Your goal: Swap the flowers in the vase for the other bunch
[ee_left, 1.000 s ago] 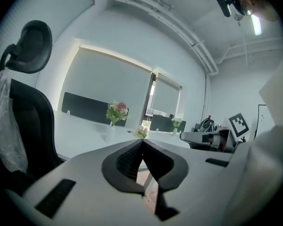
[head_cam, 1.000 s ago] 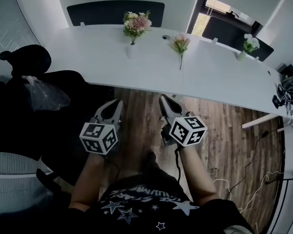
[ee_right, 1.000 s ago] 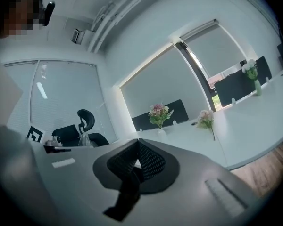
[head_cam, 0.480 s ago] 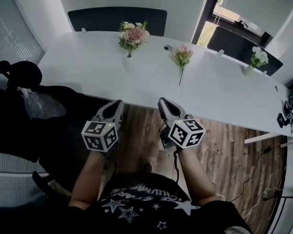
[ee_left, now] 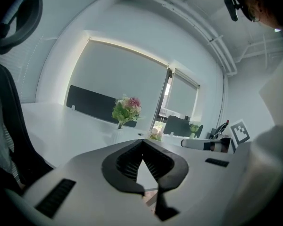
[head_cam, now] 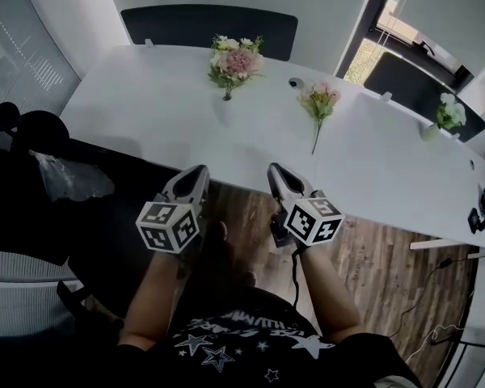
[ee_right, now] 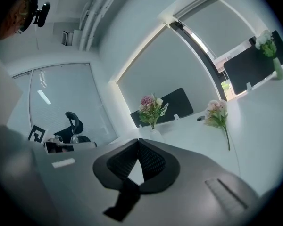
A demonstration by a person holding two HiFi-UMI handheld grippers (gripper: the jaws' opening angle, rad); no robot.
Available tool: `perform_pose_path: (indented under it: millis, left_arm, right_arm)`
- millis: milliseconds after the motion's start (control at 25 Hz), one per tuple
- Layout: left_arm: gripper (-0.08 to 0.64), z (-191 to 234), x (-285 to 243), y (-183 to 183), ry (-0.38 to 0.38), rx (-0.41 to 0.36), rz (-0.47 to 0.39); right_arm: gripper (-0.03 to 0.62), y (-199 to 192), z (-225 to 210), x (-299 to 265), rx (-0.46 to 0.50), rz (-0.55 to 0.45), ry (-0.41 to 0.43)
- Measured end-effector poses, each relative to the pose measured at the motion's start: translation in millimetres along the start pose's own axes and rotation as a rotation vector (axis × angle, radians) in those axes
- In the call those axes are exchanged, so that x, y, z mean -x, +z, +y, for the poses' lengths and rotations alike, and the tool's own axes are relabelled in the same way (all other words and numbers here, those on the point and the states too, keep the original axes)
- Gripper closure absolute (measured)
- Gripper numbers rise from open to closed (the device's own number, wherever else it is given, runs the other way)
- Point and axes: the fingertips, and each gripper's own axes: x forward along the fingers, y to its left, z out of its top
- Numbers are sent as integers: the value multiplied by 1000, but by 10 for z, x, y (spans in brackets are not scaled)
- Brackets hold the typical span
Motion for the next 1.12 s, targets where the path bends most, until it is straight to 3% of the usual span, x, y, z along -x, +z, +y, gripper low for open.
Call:
perform_pose_path:
  millis: [200, 640, 1120]
  left_arm:
    - [552, 243, -325, 155, -24, 14, 2]
    - [552, 667, -1100, 402, -80, -66, 34]
    - [551, 990, -1636, 304, -167, -113, 61]
  right_arm:
    - [589, 169, -114, -254, 29, -1, -27]
    - [589, 466, -460, -992, 10, -24, -63]
    - [589, 425, -596, -1463, -9, -9, -65]
